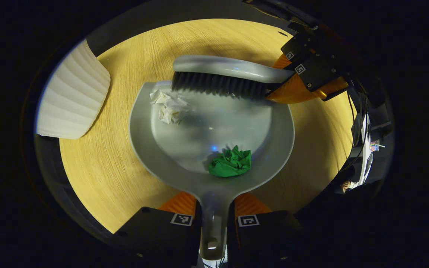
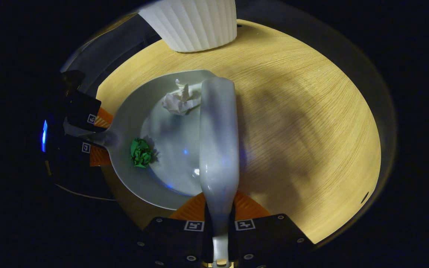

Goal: Pick up the small broom and dustpan from the desktop, sweep the trash into the dustpan with the broom, and then empty the trash into the garbage bin.

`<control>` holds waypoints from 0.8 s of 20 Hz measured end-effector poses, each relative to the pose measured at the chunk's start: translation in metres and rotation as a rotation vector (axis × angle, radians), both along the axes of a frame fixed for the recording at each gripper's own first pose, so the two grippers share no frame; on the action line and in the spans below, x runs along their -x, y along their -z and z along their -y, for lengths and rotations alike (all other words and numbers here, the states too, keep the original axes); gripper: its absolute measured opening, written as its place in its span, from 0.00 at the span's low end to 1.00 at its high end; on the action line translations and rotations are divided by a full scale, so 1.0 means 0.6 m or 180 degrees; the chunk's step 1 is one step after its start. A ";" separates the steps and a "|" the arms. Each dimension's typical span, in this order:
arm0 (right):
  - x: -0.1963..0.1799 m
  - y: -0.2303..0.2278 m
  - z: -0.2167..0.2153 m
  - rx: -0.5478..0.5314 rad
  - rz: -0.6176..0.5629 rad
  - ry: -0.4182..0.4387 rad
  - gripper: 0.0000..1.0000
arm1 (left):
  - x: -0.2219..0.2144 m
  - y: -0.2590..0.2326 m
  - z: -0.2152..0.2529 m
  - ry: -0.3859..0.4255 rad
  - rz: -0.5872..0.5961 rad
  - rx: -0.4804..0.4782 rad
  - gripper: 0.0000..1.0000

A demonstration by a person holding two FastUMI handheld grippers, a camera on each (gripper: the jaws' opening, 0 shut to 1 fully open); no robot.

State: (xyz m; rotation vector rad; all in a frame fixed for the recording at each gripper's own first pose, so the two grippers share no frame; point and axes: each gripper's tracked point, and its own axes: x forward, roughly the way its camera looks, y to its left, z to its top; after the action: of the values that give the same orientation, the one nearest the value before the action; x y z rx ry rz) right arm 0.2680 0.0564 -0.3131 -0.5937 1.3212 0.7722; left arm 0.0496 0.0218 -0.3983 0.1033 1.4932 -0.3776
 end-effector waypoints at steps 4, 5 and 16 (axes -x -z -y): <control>-0.085 -0.035 0.078 -0.0063 0.0135 0.0574 0.15 | 0.006 -0.002 0.002 -0.0127 0.0013 0.0014 0.29; -0.107 -0.039 0.105 -0.0031 0.0187 0.0743 0.15 | 0.003 0.002 0.004 -0.0151 0.0020 0.0014 0.29; -0.297 -0.089 0.304 0.0353 0.0246 0.2488 0.15 | -0.020 0.007 0.038 -0.0762 0.0057 -0.0008 0.29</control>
State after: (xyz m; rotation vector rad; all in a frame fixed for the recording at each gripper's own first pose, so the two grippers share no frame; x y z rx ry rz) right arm 0.4462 -0.1261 -0.2597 -0.1513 1.3825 0.0352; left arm 0.0619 -0.0007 -0.4025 -0.0698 1.4690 -0.1814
